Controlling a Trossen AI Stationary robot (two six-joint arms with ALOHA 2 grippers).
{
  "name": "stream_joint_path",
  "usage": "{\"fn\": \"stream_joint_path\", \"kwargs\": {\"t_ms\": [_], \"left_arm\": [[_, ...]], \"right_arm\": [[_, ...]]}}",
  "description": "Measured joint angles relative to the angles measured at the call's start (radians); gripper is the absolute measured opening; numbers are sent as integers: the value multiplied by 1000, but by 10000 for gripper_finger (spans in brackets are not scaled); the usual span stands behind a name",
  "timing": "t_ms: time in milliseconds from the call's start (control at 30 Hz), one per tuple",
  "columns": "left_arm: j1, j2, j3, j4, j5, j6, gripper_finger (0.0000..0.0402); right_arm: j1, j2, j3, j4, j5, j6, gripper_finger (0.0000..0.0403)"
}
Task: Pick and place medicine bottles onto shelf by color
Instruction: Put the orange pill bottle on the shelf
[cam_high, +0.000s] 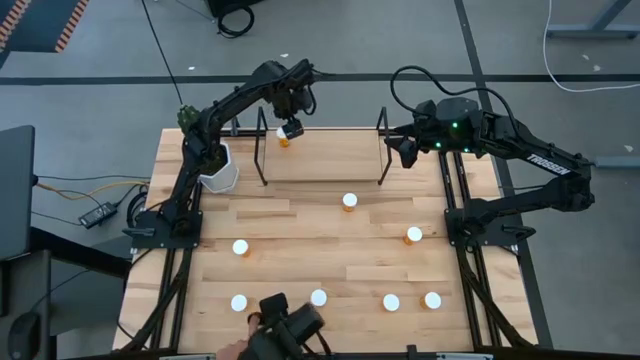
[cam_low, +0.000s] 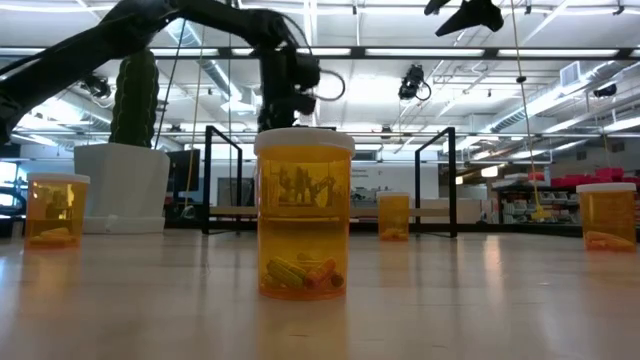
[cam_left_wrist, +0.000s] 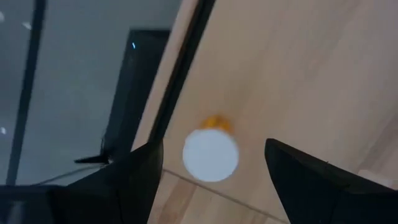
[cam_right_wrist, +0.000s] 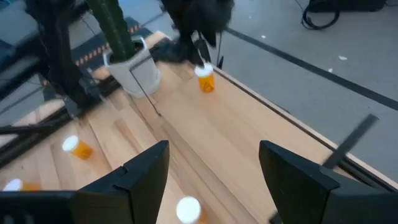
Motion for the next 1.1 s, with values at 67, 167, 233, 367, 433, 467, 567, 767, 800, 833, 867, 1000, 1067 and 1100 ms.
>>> {"fn": "stream_joint_path", "kwargs": {"t_ms": [67,167,233,367,433,467,567,767,800,833,867,1000,1067,1100], "left_arm": [[-25,-33,-17,12,5,-49,288],[-66,-80,-28,-17,48,-111,288],[-98,-110,-28,-37,68,-154,288],[-168,-192,-29,-40,77,-237,288],[-203,-239,-29,-40,83,-275,288],[-223,-257,-28,-40,91,-295,288],[-277,-302,-28,-48,101,-354,288],[-382,-354,-31,-118,102,-405,288],[-400,-366,-41,-111,102,-404,288],[-415,-381,-57,-115,102,-402,288],[-429,-397,-73,-118,103,-400,288],[-464,-503,-230,-115,103,-401,288],[-472,-570,-339,-107,102,-413,288],[-473,-605,-394,-100,102,-427,288]], "right_arm": [[0,16,0,-53,0,-20,257],[1,63,0,-145,-37,-63,257],[5,96,0,-175,-85,-98,257],[40,164,0,-181,-113,-186,257],[55,196,0,-178,-113,-215,257],[60,213,0,-177,-113,-226,257],[75,275,0,-177,-114,-239,257],[116,399,-1,-160,-124,-240,277],[126,418,-1,-150,-124,-240,283],[137,437,-1,-141,-124,-240,289],[148,455,-1,-130,-124,-240,295],[183,527,-1,-75,-124,-218,315],[195,560,-1,-46,-122,-211,322],[199,577,-1,-40,-117,-200,324]]}}
